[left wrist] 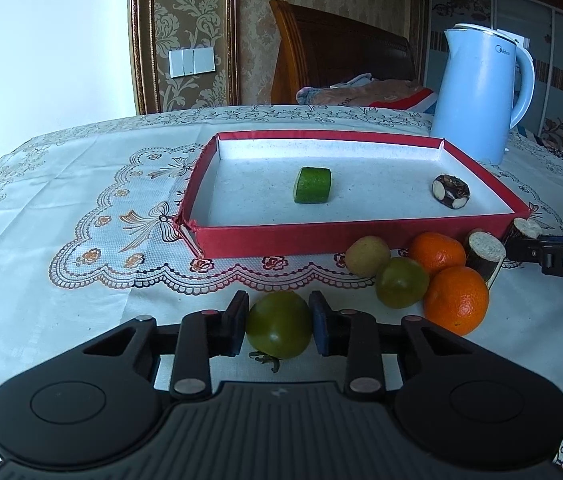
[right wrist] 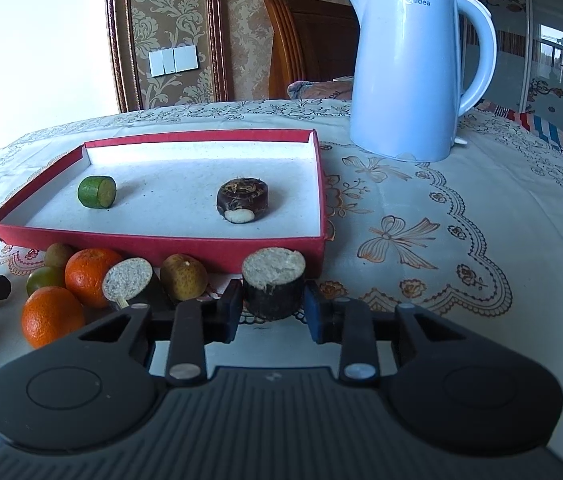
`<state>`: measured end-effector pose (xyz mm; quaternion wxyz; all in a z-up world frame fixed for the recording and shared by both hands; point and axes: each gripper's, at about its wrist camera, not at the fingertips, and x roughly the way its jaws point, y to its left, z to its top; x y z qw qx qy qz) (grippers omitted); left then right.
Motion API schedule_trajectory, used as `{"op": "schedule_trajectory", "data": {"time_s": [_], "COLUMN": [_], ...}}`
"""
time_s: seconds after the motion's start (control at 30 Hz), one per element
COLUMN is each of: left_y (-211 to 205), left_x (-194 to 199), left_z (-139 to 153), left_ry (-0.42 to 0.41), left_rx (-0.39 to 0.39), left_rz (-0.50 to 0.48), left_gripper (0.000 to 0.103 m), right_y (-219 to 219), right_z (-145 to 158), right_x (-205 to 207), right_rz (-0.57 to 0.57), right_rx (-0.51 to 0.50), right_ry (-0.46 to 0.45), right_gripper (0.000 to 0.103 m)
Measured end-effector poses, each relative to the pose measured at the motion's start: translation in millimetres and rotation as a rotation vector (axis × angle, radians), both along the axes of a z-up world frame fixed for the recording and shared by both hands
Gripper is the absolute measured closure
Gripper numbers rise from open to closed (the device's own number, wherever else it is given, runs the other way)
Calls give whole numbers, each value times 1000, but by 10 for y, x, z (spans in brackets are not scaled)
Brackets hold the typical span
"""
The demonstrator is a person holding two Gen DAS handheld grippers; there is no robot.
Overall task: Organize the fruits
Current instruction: 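Grasp the green tomato with the left tool while the right tool grasps a dark cylindrical slice, then carry the tomato into the tray and open the left tool while the right tool releases its slice there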
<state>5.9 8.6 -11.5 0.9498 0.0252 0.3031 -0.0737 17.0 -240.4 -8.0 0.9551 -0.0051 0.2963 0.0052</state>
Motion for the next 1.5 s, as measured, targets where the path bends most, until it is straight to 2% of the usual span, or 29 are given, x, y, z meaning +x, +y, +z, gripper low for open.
{"op": "schedule_trajectory", "data": {"time_s": [0.27, 0.57, 0.67, 0.73, 1.0, 1.07, 1.13, 1.17, 1.33, 1.5], "left_y": [27, -28, -109, -171, -342, -311, -280, -260, -232, -204], "left_x": [5, 47, 90, 124, 155, 163, 180, 188, 205, 200], "left_z": [0, 112, 153, 180, 180, 176, 169, 166, 153, 157], "left_ry": [2, -12, -18, -16, -38, -29, -18, -15, -8, -7], "left_rx": [-14, -41, -36, -38, -6, -24, -42, -49, -58, -69], "left_rz": [14, 30, 26, 13, -19, -17, -15, -13, -8, -3], "left_gripper": [71, 71, 71, 71, 71, 71, 71, 71, 71, 71], "right_y": [-25, 14, 24, 31, 50, 62, 54, 39, 66, 93], "right_z": [33, 118, 126, 126, 113, 107, 91, 86, 91, 91], "right_x": [-61, -205, -209, -206, -175, -174, -150, -155, -117, -191], "right_rz": [-3, -1, 0, 0, 25, 36, 49, 51, 57, 128], "right_rx": [11, 3, -2, -4, -21, -13, 8, 29, 19, 38], "right_ry": [-35, -118, -120, -120, -102, -95, -63, -59, -50, -38], "right_gripper": [72, 73, 73, 76, 76, 71, 51, 46, 45, 45]}}
